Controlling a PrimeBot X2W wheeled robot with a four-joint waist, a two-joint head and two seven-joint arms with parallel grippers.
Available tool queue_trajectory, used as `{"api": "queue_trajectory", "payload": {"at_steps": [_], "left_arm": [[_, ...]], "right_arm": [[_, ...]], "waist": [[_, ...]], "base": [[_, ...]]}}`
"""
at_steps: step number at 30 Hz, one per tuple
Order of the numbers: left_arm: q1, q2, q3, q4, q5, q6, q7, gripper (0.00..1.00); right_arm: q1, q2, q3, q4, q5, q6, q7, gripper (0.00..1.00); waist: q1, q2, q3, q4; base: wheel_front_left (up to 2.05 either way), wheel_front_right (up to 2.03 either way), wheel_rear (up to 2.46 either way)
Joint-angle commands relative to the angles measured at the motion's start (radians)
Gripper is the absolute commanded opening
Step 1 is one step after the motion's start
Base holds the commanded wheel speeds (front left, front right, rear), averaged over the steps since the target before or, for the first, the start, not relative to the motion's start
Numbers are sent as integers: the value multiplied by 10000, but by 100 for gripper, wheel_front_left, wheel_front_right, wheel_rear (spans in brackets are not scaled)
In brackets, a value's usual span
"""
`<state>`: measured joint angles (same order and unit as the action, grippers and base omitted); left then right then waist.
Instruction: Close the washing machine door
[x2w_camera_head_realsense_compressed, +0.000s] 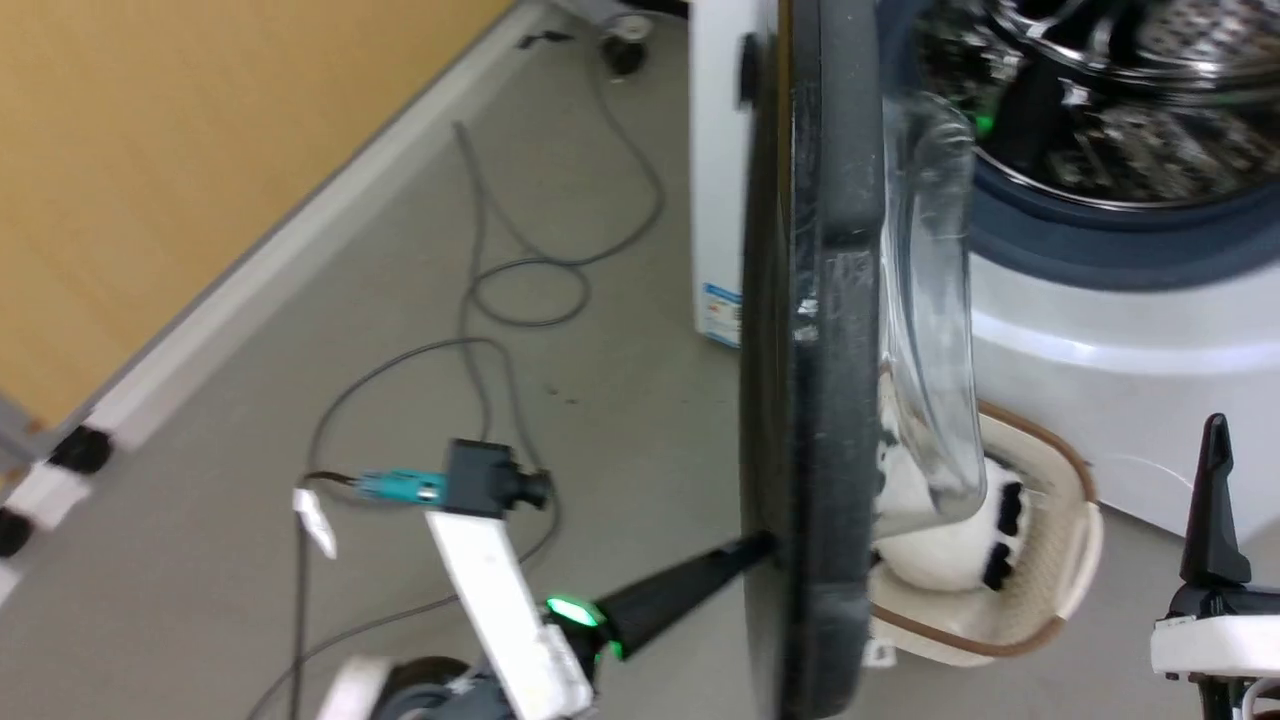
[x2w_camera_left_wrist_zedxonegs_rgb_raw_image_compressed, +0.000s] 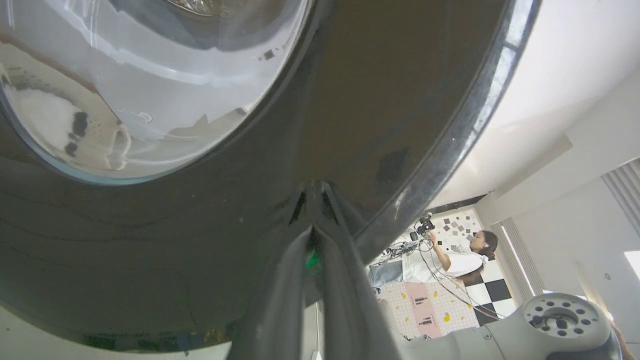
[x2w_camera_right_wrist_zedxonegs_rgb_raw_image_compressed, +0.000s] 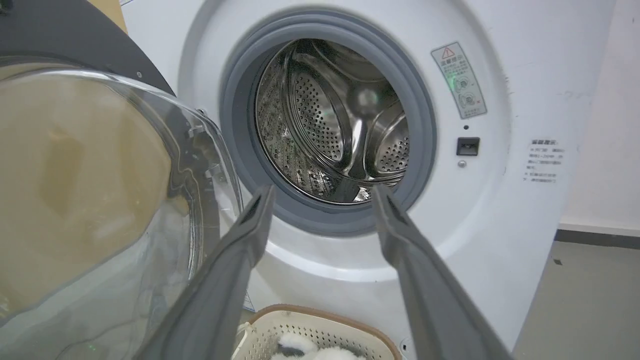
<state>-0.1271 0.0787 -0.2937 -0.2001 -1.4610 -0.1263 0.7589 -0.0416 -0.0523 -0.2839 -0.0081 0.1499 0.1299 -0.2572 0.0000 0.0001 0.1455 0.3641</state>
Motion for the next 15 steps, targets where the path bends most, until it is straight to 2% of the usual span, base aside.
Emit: {"api": "queue_trajectory", "payload": {"at_steps": [1,9,15], "left_arm": [[-198,-61,-307,154,78,-44,-190,0],[-902,-156,-1927,1243,339,-44,-1396,0],[-1100,-10,-3102,1790,325,-44,-2214,0]], "right_arm": [[-145,20,27,27,46,8,-45,100],[-176,20,101,90,131,8,-45,100],[-129,20,219,128,189,8,-45,100]], "waist": [[0,-1,-10,-519],[0,-1,46,-1565],[0,-1,-41,-2001]], "base": [[0,0,0],[0,0,0],[0,0,0]]}}
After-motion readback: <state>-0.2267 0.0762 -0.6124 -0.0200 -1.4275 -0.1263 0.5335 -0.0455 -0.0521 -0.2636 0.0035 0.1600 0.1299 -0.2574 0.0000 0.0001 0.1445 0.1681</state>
